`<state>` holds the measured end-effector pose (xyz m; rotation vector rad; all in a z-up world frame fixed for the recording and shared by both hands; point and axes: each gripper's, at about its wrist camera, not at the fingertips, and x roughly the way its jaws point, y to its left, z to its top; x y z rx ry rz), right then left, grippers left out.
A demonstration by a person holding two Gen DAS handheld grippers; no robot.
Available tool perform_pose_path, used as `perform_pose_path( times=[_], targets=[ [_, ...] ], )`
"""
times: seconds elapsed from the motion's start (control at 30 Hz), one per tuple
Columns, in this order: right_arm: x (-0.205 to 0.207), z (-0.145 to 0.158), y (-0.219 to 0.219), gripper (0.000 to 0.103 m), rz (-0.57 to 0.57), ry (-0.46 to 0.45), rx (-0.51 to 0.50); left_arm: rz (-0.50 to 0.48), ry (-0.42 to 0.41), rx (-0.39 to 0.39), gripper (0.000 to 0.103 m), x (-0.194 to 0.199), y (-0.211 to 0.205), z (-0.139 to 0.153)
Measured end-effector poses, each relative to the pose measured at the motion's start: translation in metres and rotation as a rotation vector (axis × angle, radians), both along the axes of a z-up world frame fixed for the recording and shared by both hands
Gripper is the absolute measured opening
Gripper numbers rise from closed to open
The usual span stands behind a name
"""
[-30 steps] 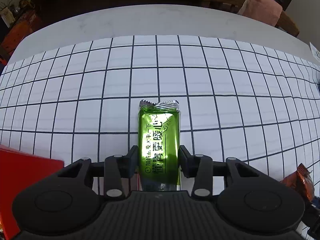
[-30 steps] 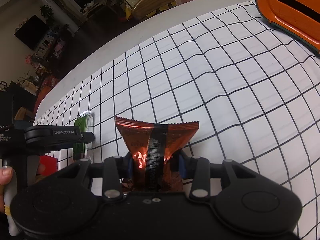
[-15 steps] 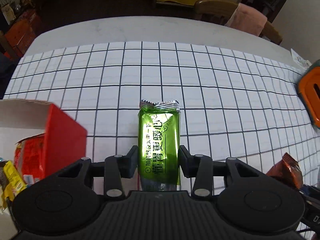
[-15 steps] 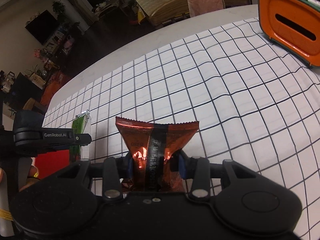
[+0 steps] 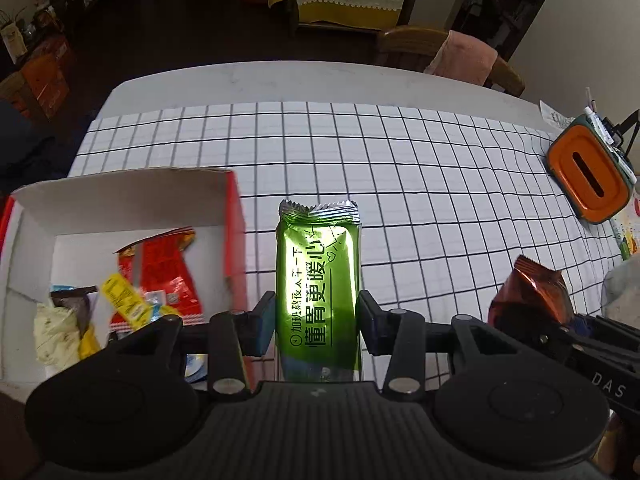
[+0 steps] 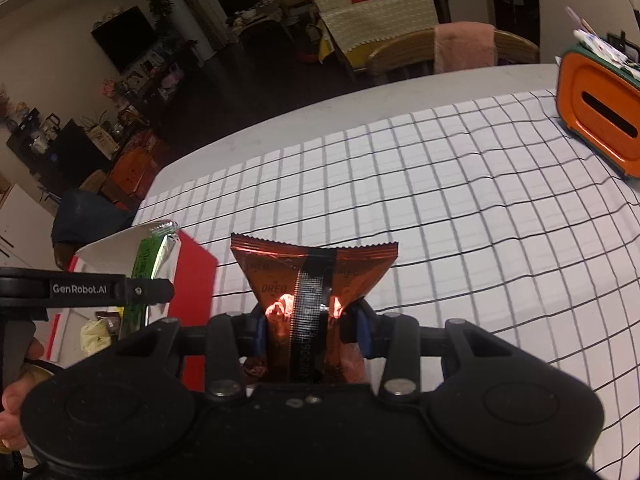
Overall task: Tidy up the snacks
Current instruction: 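Carry both snacks into the box and open both tools to release them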
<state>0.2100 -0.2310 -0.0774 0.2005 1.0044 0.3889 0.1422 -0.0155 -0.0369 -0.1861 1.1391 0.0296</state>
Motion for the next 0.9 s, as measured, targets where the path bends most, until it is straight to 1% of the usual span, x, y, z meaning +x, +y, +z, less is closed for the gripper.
perform_pose_path(
  times=[0.1, 0.17, 0.23, 0.4, 0.47, 0.63, 0.77, 0.9],
  targets=[
    [-0.007, 0.006, 0.020, 0.040, 0.020, -0.012, 0.002, 0.003, -0.009, 0.006, 0.042, -0.020, 0.017, 0.012],
    [-0.011, 0.009, 0.034, 0.040, 0.037, -0.020, 0.003, 0.009, -0.014, 0.004, 0.042, -0.027, 0.037, 0.016],
    [-0.014, 0.013, 0.048, 0.040, 0.050, -0.033, -0.002, 0.016, -0.017, 0.003, 0.042, -0.023, 0.062, 0.025],
    [-0.017, 0.020, 0.085, 0.040, 0.082, -0.054, -0.006, 0.046, -0.035, 0.014, 0.042, -0.025, 0.109, 0.033],
    [-0.017, 0.021, 0.102, 0.040, 0.099, -0.060, -0.011, 0.061, -0.035, 0.019, 0.042, -0.001, 0.116, 0.025],
    [-0.012, 0.021, 0.142, 0.040, 0.145, -0.067, -0.032, 0.099, -0.038, 0.033, 0.042, 0.000, 0.151, 0.017],
    [-0.007, 0.014, 0.179, 0.040, 0.195, -0.060, -0.064, 0.124, -0.030, 0.057, 0.042, 0.000, 0.181, 0.011],
    [0.000, 0.005, 0.215, 0.040, 0.241, -0.058, -0.112, 0.140, 0.000, 0.096, 0.042, 0.002, 0.205, -0.004]
  ],
)
